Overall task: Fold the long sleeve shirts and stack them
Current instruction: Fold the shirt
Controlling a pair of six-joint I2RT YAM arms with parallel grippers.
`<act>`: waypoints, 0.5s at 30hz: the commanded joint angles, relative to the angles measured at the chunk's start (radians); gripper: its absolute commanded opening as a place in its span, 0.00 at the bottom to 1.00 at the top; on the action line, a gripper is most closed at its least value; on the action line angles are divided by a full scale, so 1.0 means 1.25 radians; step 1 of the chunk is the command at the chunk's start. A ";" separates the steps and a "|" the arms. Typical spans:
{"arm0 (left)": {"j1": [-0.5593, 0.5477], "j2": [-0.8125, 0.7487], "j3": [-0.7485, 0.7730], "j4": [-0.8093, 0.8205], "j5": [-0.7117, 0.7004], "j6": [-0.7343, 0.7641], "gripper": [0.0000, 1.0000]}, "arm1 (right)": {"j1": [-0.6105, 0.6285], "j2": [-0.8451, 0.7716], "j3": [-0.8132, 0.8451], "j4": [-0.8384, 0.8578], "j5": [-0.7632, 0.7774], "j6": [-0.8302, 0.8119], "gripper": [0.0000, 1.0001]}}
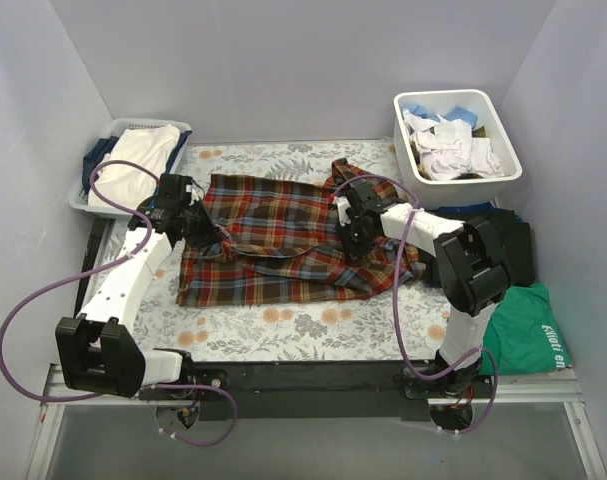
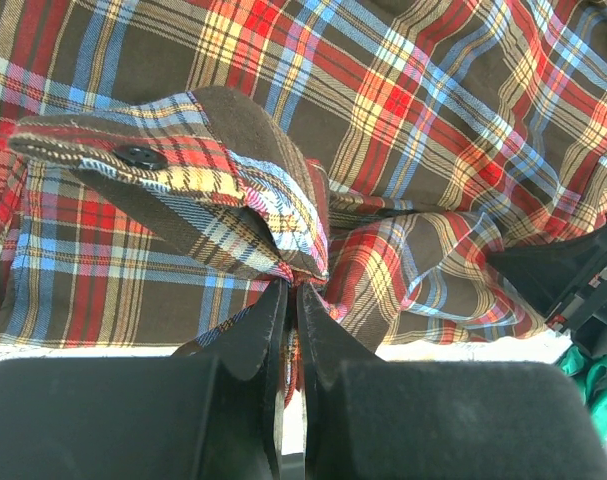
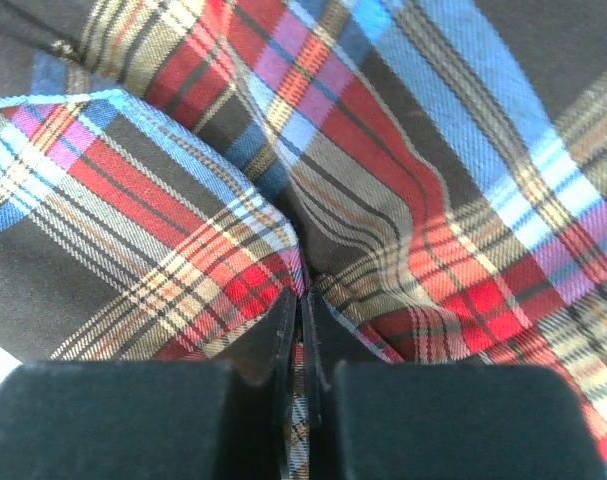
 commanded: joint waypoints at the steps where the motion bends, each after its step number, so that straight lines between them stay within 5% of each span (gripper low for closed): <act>1: -0.002 -0.003 0.041 -0.003 -0.021 0.007 0.00 | 0.001 -0.062 0.007 -0.025 0.095 0.004 0.02; 7: -0.002 0.009 0.070 -0.007 -0.025 0.007 0.00 | -0.001 -0.138 0.012 -0.027 0.213 0.043 0.01; 15: -0.002 0.015 0.080 -0.005 -0.030 0.009 0.00 | -0.012 -0.150 0.023 -0.025 0.226 0.044 0.01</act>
